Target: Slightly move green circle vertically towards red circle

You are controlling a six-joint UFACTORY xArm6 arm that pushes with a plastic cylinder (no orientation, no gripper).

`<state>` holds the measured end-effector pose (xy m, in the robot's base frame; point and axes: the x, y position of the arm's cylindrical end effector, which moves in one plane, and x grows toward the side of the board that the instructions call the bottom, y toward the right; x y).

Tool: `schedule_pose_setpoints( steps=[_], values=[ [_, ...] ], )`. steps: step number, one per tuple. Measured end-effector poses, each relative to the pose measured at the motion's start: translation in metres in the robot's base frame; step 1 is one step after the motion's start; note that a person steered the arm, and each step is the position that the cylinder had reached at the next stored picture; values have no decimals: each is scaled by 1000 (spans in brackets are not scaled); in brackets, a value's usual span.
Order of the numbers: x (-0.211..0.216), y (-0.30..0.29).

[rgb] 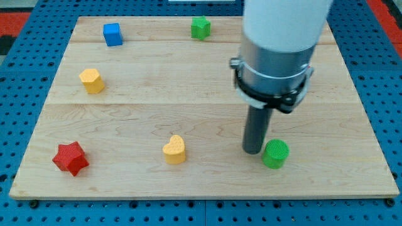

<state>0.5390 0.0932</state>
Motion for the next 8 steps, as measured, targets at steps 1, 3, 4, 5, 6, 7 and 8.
schedule_pose_setpoints(
  steps=[1, 3, 4, 5, 6, 7, 8],
  values=[
    [18, 42],
    [79, -16],
    [79, 10],
    [65, 95],
    [61, 99],
    [76, 98],
    [72, 145]
  ],
)
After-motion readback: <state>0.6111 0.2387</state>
